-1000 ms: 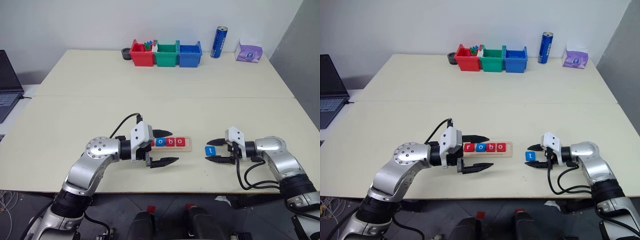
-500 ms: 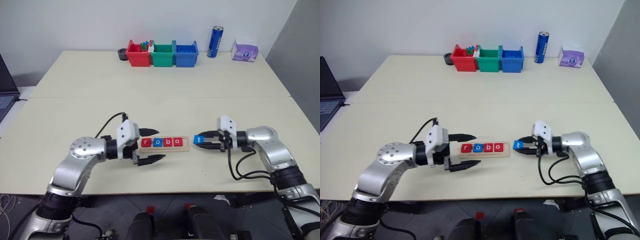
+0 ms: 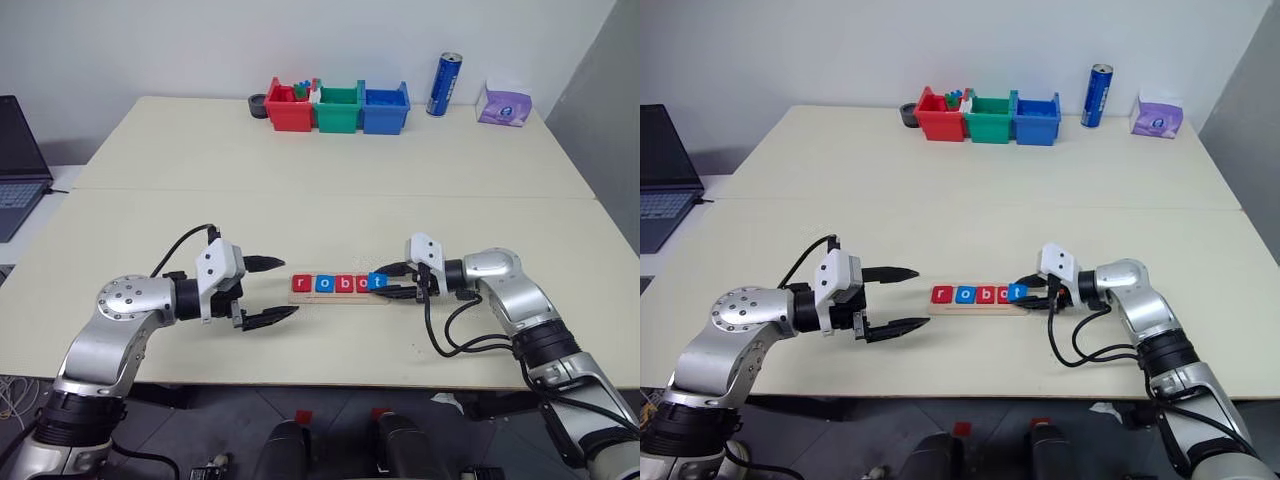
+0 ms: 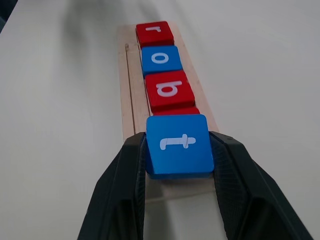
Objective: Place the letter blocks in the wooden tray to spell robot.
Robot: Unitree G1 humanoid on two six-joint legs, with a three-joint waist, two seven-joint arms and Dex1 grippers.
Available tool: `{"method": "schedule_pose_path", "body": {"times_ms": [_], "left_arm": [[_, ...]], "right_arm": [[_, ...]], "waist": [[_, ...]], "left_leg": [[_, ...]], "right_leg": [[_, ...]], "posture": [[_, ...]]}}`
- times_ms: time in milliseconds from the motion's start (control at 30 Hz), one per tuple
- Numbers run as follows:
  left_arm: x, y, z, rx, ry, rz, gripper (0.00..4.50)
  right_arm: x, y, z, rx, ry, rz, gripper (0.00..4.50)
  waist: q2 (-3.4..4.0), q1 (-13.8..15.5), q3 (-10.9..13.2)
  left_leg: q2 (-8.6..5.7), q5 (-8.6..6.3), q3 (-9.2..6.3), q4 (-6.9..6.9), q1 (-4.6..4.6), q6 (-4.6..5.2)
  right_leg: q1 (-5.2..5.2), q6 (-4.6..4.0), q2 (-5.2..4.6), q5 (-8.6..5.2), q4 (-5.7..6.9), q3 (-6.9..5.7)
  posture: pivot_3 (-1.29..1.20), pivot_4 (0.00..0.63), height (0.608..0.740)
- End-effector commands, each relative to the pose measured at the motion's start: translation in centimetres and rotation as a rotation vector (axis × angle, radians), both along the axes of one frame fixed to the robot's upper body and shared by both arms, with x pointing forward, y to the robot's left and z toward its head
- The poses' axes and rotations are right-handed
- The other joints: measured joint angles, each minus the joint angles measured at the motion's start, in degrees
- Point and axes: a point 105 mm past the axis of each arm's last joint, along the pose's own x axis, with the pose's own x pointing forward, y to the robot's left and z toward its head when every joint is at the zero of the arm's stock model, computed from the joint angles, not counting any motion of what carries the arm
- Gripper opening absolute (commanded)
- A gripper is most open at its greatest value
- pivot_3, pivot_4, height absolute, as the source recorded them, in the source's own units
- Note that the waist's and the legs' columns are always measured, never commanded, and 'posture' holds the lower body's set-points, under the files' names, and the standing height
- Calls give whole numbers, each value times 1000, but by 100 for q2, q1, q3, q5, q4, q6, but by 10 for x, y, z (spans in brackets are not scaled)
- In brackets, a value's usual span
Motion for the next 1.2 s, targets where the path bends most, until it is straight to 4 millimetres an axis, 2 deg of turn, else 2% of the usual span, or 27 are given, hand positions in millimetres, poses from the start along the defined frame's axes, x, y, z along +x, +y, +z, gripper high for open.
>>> {"method": "schedule_pose_path", "body": {"times_ms": [33, 533, 1200], "left_arm": [[-2, -3, 10, -20, -42, -10, 4500], [0, -4, 12, -21, -51, -10, 4500], [-1, -3, 12, -18, -56, 2, 4500]], "right_arm": [[7, -2, 14, -12, -61, 15, 1470], [9, -2, 3, -76, -96, 48, 1470], [12, 3, 3, -85, -101, 71, 1470]], "waist": [[0, -8, 0], [0, -12, 0], [0, -12, 0]], "left_leg": [[0, 0, -1, 0, 0, 0], [3, 0, -3, -2, 3, 0], [3, 0, -3, -2, 4, 0]], "right_leg": [[-1, 0, 3, 0, 2, -1], [-1, -2, 16, 1, 3, 0], [-1, -3, 16, 1, 5, 0]], "posture": [[0, 150, 740], [0, 150, 740], [0, 150, 740]]}}
